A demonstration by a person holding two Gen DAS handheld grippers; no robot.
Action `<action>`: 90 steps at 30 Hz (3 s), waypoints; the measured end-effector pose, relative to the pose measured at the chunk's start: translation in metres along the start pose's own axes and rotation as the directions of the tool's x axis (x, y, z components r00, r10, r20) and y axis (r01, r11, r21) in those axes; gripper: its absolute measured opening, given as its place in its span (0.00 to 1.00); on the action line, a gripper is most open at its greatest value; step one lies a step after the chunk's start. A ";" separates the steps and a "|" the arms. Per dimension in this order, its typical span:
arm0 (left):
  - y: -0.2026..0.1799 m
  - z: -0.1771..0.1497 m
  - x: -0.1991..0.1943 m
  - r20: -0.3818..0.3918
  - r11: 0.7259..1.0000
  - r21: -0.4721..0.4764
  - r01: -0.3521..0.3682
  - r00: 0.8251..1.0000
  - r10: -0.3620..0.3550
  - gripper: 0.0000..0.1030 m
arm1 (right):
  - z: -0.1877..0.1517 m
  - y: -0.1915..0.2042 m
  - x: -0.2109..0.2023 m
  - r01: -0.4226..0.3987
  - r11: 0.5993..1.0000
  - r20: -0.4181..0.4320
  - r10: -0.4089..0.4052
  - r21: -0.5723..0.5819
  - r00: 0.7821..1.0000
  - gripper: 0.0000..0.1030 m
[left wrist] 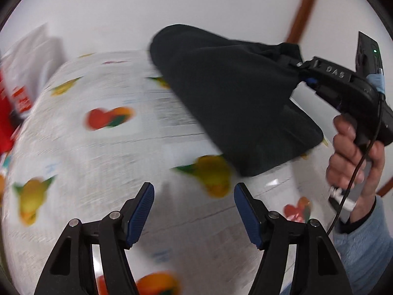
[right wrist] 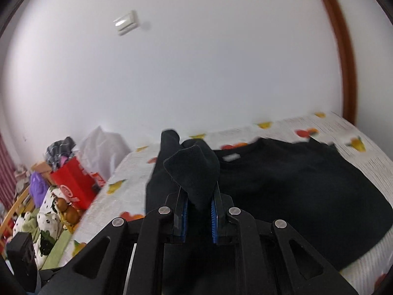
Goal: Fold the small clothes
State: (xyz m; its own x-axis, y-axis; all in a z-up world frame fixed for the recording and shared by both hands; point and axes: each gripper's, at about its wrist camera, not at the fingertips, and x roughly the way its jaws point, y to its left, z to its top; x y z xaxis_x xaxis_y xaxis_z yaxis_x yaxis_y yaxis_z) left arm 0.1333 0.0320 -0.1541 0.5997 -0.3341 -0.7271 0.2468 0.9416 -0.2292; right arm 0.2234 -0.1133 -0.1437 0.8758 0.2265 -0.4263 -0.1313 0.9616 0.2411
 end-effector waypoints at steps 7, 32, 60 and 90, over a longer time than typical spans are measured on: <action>-0.060 0.017 0.057 0.003 0.993 0.099 -0.059 0.998 0.059 0.66 | -0.031 -0.051 0.004 -0.011 0.999 -0.090 0.016 0.050 0.996 0.13; -0.105 0.018 0.077 -0.024 0.985 0.161 -0.064 0.997 0.069 0.65 | -0.042 -0.153 -0.003 -0.040 0.978 -0.136 0.069 0.207 0.988 0.54; -0.138 0.033 0.090 -0.053 0.992 0.130 0.000 0.999 0.006 0.32 | -0.041 -0.213 0.009 0.160 0.969 -0.164 -0.130 0.186 0.978 0.15; -0.018 0.009 0.018 -0.010 0.996 -0.024 -0.090 0.996 0.090 0.17 | -0.039 -0.077 0.050 -0.034 0.999 -0.265 0.027 -0.022 0.964 0.27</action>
State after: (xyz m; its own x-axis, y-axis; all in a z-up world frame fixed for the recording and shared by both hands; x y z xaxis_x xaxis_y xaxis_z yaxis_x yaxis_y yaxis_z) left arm 0.1465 0.0085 -0.1565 0.6117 -0.2481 -0.7512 0.1738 0.9685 -0.1783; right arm 0.2592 -0.1696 -0.2170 0.7173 0.2851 -0.6358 -0.1708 0.9566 0.2362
